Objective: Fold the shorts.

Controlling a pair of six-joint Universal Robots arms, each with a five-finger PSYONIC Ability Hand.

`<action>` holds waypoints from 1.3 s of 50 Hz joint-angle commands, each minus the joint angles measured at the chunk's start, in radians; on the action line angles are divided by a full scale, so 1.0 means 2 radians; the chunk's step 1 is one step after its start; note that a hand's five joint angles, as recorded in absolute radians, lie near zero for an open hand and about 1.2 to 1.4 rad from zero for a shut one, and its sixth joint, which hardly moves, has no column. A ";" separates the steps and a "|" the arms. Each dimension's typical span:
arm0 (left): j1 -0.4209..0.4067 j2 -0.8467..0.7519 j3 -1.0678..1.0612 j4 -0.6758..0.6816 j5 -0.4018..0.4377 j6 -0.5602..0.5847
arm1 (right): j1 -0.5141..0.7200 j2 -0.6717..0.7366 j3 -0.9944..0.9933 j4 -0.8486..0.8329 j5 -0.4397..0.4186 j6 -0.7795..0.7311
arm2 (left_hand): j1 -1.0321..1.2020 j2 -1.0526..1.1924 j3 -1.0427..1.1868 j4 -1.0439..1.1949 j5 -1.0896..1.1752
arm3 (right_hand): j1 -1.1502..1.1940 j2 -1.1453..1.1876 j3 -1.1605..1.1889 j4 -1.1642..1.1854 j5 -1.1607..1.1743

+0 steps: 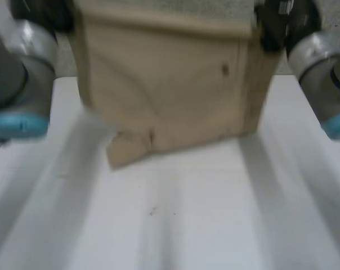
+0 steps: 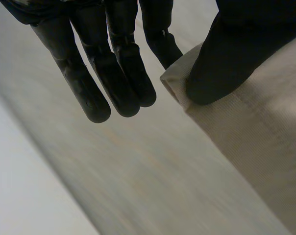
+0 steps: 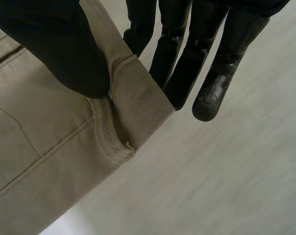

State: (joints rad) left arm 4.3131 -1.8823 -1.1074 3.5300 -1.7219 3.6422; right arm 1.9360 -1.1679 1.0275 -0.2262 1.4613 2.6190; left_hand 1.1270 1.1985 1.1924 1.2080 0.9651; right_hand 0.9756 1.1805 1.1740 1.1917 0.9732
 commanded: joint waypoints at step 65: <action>-0.044 0.238 -0.407 -0.434 0.106 0.004 | -0.008 -0.086 0.320 0.391 -0.019 -0.222 | 0.135 0.099 0.102 0.094 0.128 | 0.210 0.108 0.111 0.102 0.124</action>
State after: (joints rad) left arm 4.1855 -1.4441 -1.9752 2.6577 -1.5828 3.6476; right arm 1.9391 -1.3126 1.6489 0.5432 1.4433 2.2287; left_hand 1.1270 1.2005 1.1928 1.2080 0.9793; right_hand 0.9756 1.1804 1.1871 1.1918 0.9811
